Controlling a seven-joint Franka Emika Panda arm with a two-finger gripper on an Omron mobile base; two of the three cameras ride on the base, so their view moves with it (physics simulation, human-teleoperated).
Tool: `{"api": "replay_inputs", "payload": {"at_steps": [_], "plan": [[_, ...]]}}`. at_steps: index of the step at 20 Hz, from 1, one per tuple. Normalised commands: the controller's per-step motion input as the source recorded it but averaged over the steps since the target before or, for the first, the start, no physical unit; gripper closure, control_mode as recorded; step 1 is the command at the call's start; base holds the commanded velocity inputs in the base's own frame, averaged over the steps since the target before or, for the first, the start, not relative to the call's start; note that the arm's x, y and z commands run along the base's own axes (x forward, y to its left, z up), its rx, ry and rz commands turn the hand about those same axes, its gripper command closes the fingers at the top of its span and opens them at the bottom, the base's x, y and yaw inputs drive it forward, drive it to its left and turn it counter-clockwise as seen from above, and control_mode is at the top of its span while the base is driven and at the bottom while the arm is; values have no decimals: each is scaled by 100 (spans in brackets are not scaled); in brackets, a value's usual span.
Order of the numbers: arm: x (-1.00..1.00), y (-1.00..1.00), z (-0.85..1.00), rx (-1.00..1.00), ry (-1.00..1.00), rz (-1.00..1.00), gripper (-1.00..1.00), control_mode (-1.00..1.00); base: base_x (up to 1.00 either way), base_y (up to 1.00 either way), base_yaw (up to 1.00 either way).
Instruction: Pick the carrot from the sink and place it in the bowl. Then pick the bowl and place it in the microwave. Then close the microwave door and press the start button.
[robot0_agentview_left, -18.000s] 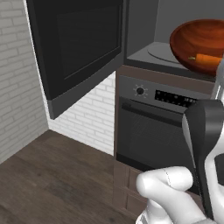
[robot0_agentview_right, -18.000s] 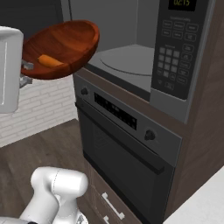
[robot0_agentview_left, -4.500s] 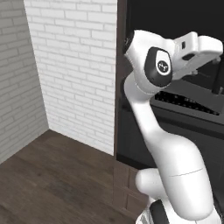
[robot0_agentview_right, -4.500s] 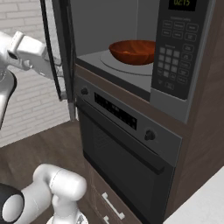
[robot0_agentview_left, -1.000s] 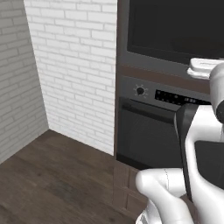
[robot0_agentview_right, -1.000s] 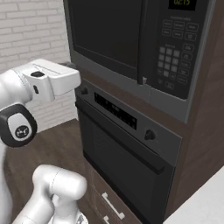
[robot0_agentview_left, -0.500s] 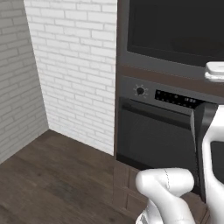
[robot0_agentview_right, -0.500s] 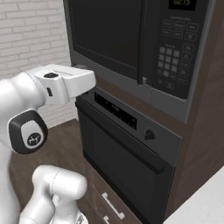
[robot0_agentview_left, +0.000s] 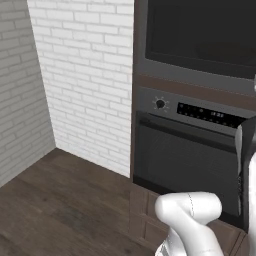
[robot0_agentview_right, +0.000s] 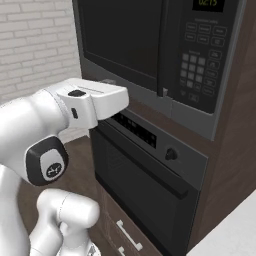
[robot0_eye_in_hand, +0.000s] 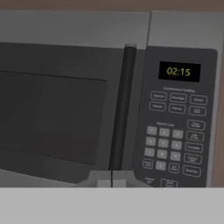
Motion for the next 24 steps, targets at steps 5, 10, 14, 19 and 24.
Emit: {"api": "replay_inputs", "payload": {"at_steps": [5, 10, 14, 19, 24], "plan": [[-6, -8, -8, 0, 2, -9, 100, -100, 0, 0, 0], [0, -11, -12, 1, 1, -7, 100, -100, 0, 0, 0], [0, -33, -3, 0, 0, 0, 100, -100, 0, 0, 0], [-5, -39, -5, 0, 0, 0, 100, -100, 0, 0, 0], [-1, -32, -12, 1, 0, 0, 100, -100, 0, 0, 0]]}}
